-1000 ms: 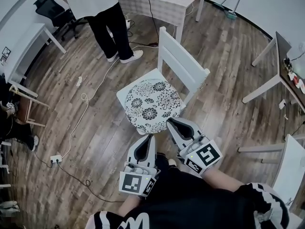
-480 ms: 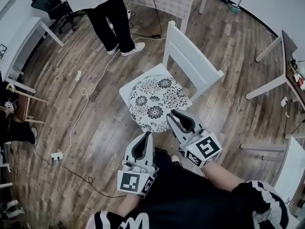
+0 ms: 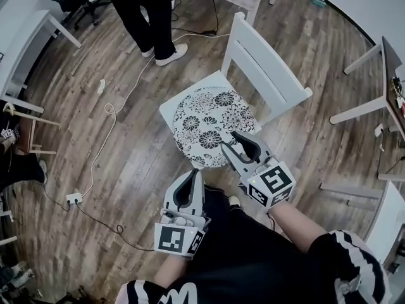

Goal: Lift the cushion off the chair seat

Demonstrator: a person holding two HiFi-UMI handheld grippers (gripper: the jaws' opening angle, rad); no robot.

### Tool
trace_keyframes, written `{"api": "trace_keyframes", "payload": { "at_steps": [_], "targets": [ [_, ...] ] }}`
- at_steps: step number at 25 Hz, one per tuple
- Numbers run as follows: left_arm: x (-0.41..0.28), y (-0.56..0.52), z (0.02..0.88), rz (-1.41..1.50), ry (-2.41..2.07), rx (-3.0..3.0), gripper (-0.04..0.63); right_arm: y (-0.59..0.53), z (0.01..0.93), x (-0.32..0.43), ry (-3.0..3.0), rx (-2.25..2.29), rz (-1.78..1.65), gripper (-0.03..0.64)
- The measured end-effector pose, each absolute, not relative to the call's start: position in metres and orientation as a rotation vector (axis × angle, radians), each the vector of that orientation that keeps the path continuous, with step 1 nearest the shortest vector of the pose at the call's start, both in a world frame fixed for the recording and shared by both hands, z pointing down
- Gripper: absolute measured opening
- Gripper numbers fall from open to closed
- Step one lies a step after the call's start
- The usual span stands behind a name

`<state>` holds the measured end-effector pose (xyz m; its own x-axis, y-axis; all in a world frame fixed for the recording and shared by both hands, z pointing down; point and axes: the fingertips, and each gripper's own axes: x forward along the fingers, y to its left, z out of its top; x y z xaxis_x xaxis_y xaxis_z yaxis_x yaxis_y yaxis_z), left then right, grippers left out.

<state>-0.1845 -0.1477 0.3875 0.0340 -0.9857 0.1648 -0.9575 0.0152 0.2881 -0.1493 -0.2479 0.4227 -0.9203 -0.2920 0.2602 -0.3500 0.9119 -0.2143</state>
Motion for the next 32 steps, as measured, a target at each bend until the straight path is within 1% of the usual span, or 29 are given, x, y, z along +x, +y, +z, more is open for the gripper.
{"api": "trace_keyframes", "payload": {
  "at_steps": [32],
  "targets": [
    [-0.232, -0.155, 0.447, -0.049, -1.891, 1.950, 0.002, -0.287, 0.540, -0.216, -2.677, 0.443, 0.363, 0.137]
  ]
}}
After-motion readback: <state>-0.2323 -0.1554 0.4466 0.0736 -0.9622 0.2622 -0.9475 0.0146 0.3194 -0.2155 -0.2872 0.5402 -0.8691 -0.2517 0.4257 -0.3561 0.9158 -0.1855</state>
